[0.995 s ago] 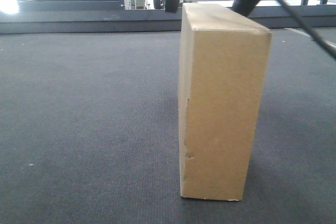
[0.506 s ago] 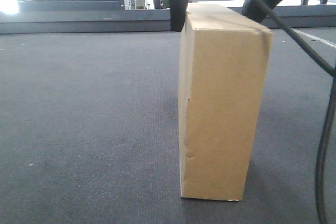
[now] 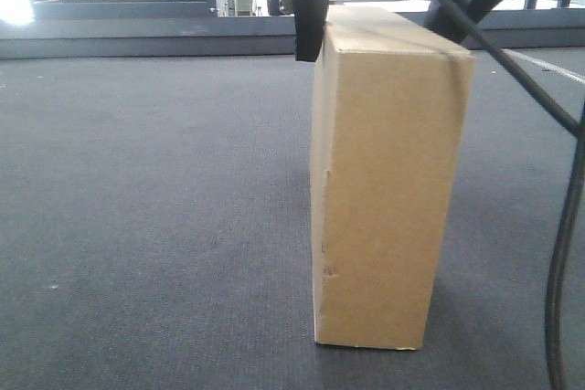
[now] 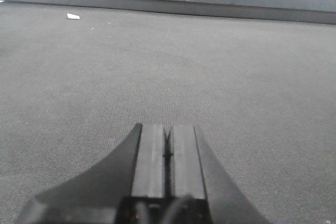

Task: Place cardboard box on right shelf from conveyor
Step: 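Close the right gripper on the box's top edge, then lift the box off the conveyor with the right gripper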

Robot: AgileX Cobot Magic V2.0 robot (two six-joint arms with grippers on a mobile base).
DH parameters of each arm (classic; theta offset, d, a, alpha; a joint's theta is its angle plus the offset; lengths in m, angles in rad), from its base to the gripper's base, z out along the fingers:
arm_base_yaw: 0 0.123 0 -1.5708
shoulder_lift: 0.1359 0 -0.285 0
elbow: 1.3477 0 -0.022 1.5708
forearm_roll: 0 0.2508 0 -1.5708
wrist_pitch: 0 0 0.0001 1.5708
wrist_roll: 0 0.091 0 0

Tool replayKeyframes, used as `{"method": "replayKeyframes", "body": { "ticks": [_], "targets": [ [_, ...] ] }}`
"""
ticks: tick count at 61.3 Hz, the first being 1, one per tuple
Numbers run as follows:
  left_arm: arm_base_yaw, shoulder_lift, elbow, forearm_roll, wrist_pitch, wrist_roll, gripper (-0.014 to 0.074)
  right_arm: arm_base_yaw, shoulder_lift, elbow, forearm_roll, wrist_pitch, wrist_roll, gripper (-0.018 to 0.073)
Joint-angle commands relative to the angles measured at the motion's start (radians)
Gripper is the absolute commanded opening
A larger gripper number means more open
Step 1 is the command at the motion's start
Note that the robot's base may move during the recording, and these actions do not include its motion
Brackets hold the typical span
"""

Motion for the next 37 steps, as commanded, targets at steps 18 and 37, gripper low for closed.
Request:
{"method": "replayKeyframes", "body": {
  "ticks": [18, 37],
  "targets": [
    [0.002, -0.008, 0.01, 0.001, -0.085, -0.005, -0.0116, 0.002, -0.043, -0.037, -0.011, -0.01, -0.001, 0.043],
    [0.002, -0.008, 0.01, 0.001, -0.085, -0.005, -0.0116, -0.002, -0.096, -0.038, -0.011, -0.022, -0.002, 0.0066]
  ]
}}
